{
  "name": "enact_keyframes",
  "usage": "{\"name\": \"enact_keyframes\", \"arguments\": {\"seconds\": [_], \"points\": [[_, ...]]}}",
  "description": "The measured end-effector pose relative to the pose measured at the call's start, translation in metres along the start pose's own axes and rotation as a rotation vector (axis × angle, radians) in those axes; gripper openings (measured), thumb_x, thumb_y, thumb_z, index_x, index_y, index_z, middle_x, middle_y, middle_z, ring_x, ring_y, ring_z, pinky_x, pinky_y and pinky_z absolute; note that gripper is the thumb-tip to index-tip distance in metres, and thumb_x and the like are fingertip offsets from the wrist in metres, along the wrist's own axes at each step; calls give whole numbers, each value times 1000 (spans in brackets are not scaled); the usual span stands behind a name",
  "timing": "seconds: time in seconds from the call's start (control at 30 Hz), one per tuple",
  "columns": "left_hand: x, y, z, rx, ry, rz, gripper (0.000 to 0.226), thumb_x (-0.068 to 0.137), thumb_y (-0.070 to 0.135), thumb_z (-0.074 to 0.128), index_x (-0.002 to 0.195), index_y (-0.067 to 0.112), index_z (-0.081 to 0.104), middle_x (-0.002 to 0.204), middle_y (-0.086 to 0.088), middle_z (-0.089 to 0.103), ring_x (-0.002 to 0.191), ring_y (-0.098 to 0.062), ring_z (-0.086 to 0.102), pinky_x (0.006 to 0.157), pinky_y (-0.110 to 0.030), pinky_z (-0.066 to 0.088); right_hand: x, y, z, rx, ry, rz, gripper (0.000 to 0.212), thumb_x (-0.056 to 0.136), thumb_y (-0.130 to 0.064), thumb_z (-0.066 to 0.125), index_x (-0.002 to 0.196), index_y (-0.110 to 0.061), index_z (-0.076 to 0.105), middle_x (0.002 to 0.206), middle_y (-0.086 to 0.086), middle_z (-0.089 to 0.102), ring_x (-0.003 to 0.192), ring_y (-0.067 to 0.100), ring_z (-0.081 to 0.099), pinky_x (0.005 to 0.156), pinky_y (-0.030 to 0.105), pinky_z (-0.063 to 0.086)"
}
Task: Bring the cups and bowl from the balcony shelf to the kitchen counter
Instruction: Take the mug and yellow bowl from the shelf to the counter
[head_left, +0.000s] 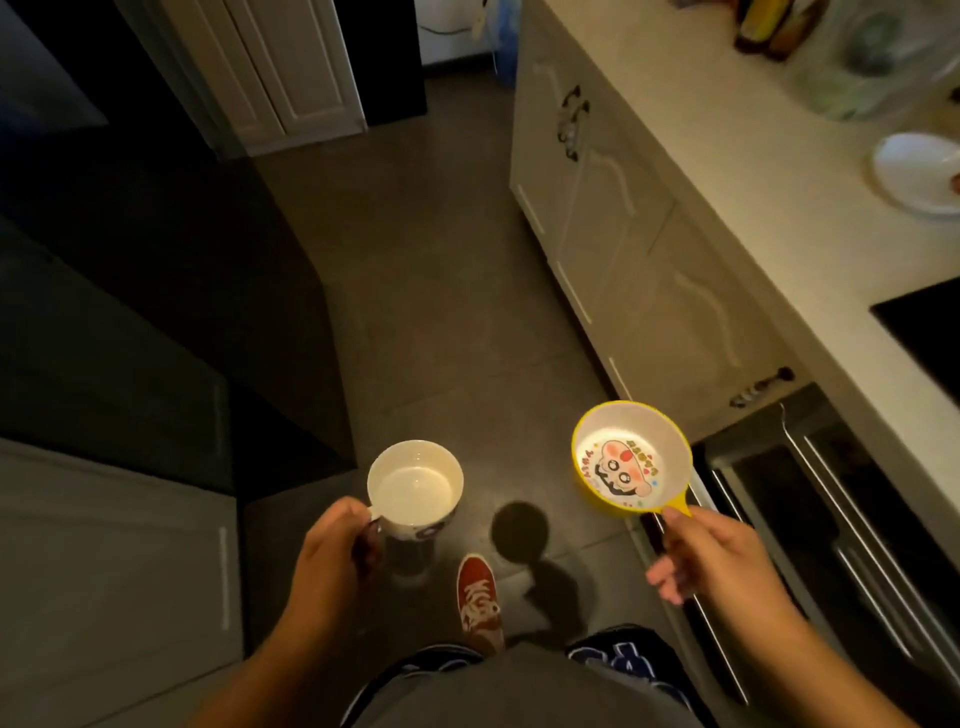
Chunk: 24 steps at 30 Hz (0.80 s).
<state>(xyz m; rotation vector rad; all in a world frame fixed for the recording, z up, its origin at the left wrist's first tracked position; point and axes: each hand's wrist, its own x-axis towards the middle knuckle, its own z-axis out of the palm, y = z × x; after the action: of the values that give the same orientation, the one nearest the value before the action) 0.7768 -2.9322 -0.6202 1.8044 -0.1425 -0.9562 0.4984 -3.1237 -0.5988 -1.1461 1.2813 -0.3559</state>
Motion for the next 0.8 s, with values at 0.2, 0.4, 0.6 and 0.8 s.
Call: {"name": "enact_keyframes", "arguments": {"seconds": [0.2, 0.4, 0.6, 0.8], "points": [[82, 68, 34, -21, -70, 50, 42, 95, 19, 44, 55, 25, 54, 55, 3, 50, 63, -21, 47, 60, -35, 41, 51, -47, -6, -11, 85, 59, 31, 95, -15, 53, 84, 14, 57, 54, 33, 64, 33, 24, 52, 42, 28, 43], [173, 128, 92, -19, -105, 44, 31, 98, 19, 44, 69, 14, 55, 50, 9, 52, 48, -6, 50, 53, -29, 41, 128, -79, -16, 7, 136, 173, 31, 94, -15, 55, 79, 13, 58, 53, 35, 62, 34, 25, 51, 42, 29, 41], [258, 187, 132, -17, -70, 30, 32, 99, 18, 43, 70, 13, 54, 49, 8, 51, 46, -5, 48, 49, -24, 38, 236, -133, -15, -8, 113, 187, 32, 95, -12, 55, 72, 11, 56, 49, 35, 61, 26, 23, 48, 31, 21, 38], [314, 225, 126, -11, 53, 1, 39, 98, 29, 44, 62, 22, 57, 56, 0, 52, 53, -13, 50, 52, -30, 40, 341, -217, 18, -16, -33, 130, 33, 95, -12, 55, 67, 5, 53, 49, 34, 61, 25, 21, 48, 31, 20, 37]]}}
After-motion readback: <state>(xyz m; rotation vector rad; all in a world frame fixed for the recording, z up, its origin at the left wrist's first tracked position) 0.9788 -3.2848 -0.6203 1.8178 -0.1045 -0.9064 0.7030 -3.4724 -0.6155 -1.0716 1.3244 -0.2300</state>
